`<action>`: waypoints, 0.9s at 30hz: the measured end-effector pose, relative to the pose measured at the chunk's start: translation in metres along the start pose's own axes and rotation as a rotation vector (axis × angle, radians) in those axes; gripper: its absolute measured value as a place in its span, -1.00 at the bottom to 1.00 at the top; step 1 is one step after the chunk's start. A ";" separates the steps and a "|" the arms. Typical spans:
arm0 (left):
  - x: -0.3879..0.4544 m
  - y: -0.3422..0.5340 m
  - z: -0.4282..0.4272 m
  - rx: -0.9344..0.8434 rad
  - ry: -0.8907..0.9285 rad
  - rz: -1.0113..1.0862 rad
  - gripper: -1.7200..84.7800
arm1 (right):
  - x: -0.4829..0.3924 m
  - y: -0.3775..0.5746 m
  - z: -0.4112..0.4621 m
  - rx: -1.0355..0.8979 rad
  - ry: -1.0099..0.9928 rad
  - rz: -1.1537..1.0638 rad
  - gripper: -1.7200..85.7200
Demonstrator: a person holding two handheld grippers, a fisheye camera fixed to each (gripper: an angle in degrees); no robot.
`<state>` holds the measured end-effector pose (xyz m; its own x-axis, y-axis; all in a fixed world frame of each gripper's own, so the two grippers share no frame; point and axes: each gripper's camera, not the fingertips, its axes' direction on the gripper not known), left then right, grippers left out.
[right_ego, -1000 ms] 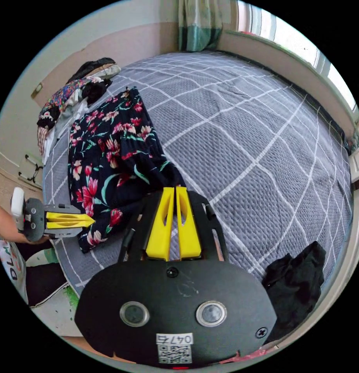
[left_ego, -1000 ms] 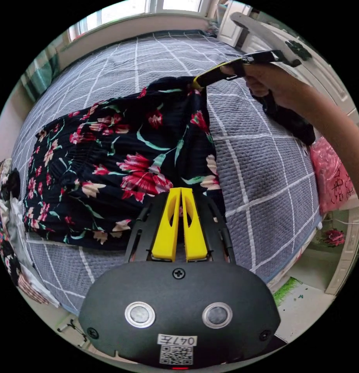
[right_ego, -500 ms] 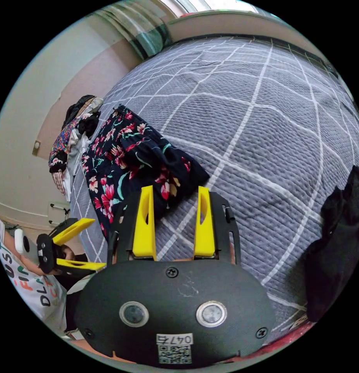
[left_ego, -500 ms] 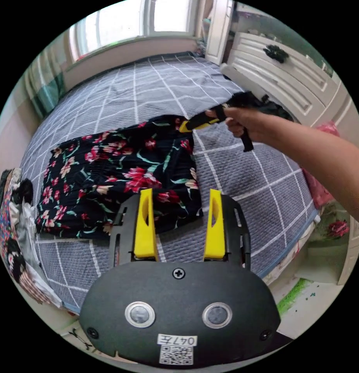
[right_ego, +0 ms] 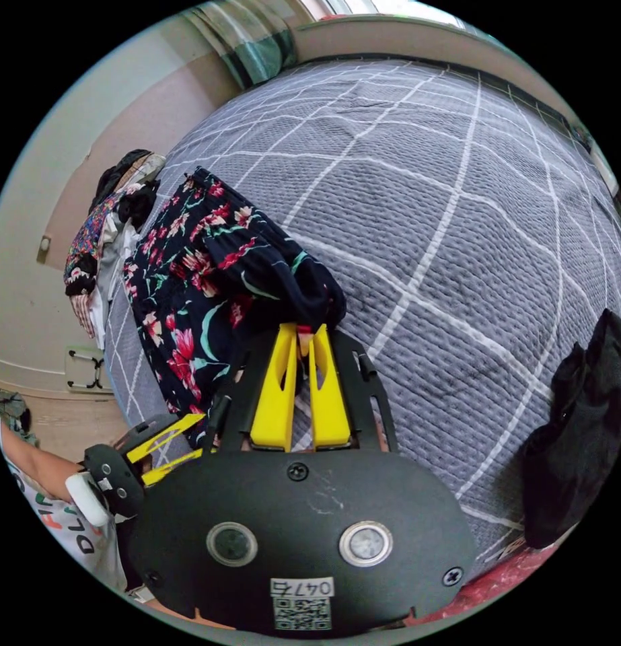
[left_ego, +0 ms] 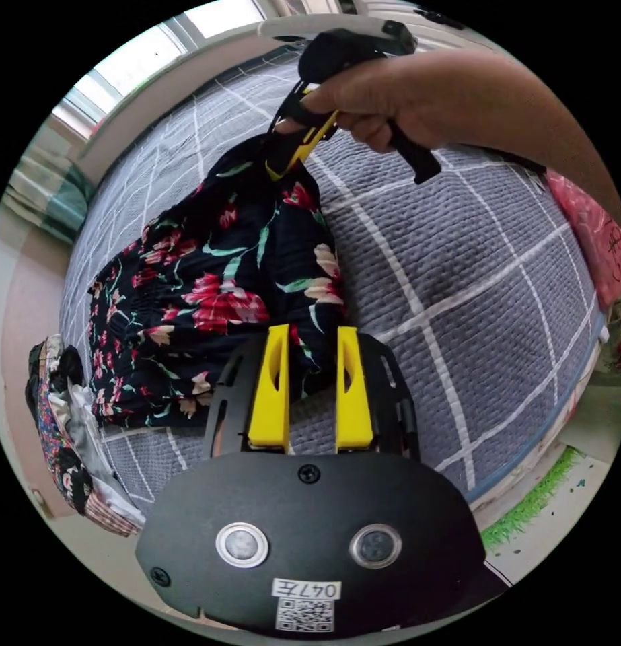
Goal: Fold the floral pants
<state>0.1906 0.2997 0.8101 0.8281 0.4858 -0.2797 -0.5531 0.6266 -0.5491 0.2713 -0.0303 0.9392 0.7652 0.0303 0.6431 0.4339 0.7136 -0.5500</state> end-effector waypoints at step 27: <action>-0.528 0.188 0.066 0.167 0.606 -0.818 -0.84 | -0.315 -0.323 0.060 -0.142 0.145 -0.342 -0.95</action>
<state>-0.3566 0.2013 0.9061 0.8382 -0.4871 -0.2454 0.2328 0.7264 -0.6466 -0.1386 -0.2283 0.9469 0.6199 -0.2986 0.7257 0.7290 0.5611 -0.3919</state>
